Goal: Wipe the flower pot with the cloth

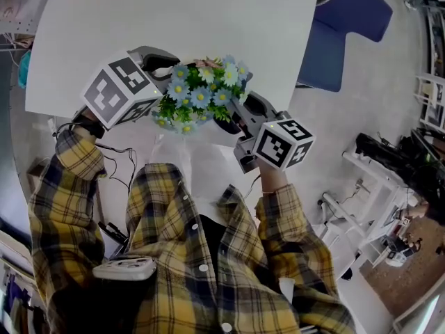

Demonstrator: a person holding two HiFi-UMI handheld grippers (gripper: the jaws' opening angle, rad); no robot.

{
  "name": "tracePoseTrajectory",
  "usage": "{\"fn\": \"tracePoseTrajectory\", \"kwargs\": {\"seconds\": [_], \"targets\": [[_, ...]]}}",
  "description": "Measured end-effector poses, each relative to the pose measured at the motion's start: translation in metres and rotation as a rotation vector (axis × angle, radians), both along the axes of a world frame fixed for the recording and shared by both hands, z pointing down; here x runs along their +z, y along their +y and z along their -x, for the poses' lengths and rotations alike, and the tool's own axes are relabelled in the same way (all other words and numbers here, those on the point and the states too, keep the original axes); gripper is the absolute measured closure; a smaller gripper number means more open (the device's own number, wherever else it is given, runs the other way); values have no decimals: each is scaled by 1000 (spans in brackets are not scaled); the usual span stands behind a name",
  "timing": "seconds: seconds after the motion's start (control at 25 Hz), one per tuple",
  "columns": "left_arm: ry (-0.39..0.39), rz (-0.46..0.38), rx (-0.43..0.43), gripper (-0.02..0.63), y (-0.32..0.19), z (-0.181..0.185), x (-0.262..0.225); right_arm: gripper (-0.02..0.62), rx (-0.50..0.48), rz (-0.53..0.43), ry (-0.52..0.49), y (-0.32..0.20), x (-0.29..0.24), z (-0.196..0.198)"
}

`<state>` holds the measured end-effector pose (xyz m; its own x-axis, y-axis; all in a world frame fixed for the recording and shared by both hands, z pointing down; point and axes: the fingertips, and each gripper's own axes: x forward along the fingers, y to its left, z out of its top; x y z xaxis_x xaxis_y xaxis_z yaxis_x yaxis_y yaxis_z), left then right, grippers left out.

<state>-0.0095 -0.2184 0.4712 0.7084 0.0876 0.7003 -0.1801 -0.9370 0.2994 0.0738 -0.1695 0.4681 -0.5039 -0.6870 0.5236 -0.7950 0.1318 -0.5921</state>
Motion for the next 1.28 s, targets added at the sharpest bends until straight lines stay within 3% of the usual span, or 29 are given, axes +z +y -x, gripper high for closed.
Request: {"fn": "tracePoseTrajectory", "kwargs": {"seconds": [0.64, 0.96, 1.28], "targets": [[-52, -32, 244, 503, 1, -25, -3, 532, -256, -14, -16, -2, -8, -4], [-110, -115, 471, 508, -4, -30, -15, 532, -250, -12, -32, -10, -21, -3], [-93, -120, 561, 509, 20, -39, -4, 532, -269, -24, -6, -9, -12, -12]]}}
